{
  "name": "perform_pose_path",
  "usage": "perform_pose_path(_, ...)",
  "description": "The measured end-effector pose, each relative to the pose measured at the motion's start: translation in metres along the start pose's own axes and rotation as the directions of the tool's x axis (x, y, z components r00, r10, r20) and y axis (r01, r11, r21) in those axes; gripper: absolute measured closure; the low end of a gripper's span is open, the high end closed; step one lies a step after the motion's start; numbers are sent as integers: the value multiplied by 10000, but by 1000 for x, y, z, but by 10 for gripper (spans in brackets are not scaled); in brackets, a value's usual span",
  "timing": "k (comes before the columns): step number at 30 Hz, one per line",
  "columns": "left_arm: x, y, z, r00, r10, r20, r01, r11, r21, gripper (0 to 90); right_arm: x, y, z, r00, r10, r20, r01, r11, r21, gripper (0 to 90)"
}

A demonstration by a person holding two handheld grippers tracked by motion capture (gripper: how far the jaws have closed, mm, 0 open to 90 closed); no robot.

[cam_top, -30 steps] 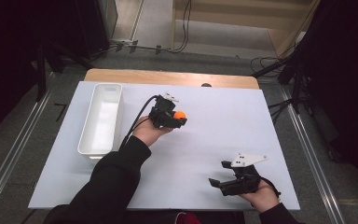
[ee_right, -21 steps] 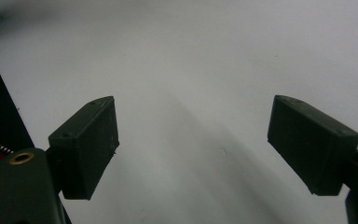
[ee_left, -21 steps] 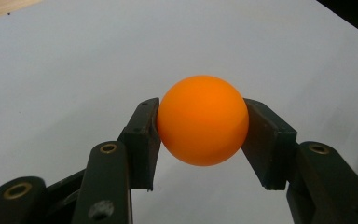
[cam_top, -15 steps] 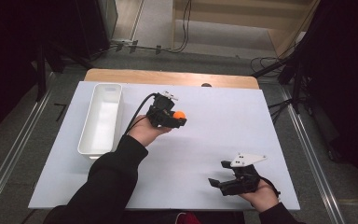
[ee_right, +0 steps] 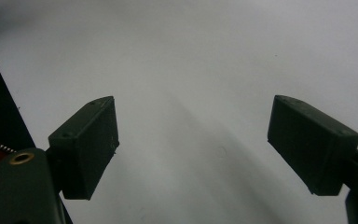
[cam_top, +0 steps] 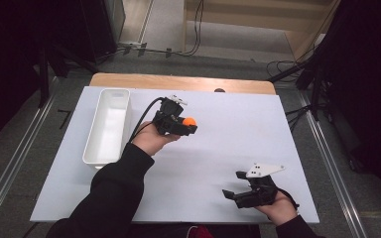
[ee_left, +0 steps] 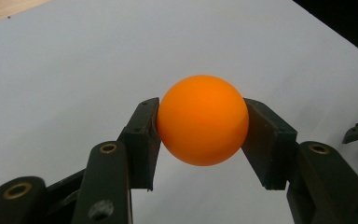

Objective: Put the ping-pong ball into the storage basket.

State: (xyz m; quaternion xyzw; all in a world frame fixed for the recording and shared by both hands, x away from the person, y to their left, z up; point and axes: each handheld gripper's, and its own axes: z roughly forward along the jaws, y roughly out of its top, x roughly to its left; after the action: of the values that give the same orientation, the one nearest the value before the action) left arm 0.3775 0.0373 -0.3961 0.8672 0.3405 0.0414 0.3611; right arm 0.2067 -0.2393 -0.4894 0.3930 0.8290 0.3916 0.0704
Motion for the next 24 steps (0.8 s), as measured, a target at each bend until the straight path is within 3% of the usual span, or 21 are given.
perform_pose_path(20, 14, -8, -24, 9987, -435, -284, 428, 9988, -251, 499, -1, 4, 2, 9998, -196, -108, 196, 9998, -25, 150)
perform_pose_path(24, 15, -9, -30, 9984, -324, -467, 312, 9992, -267, 499, -2, 5, 3, 9998, -177, -133, 177, 9998, -30, 150)
